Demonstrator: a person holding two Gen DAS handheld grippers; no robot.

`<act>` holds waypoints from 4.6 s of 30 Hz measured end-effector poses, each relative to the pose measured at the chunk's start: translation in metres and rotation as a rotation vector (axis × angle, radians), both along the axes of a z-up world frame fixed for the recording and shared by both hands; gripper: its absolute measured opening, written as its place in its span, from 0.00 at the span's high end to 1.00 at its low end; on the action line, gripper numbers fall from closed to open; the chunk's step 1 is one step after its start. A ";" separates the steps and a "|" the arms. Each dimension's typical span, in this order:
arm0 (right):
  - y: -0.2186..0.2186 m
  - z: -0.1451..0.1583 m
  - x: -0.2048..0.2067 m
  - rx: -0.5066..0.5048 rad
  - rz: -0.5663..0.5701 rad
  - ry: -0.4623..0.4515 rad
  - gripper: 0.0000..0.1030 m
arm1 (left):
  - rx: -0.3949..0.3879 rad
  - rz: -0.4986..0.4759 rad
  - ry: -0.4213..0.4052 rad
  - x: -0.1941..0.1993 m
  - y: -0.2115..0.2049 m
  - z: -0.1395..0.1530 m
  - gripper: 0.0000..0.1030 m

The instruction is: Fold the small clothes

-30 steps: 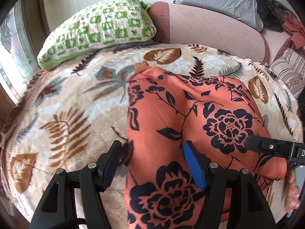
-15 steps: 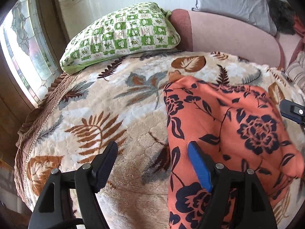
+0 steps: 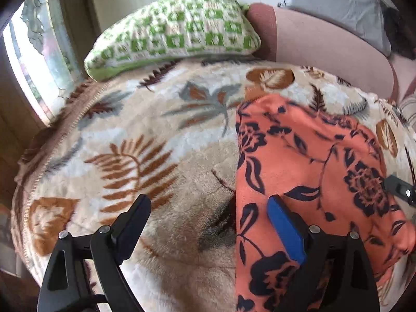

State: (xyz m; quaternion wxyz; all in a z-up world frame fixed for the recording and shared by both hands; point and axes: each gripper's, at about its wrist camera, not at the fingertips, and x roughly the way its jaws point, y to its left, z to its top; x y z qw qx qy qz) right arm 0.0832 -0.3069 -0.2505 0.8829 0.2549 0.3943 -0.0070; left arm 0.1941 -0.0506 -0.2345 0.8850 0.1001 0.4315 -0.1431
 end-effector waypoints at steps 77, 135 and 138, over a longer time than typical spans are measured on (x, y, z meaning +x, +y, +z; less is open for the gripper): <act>0.103 0.172 -0.189 -0.389 -0.100 -0.248 0.30 | -0.087 -0.033 -0.317 -0.188 0.057 0.205 0.05; 0.103 0.137 -0.092 -0.345 -0.045 -0.177 0.30 | -0.102 -0.001 -0.189 -0.095 0.054 0.159 0.05; 0.096 0.132 -0.085 -0.343 -0.049 -0.171 0.30 | -0.120 -0.005 -0.168 -0.086 0.053 0.152 0.05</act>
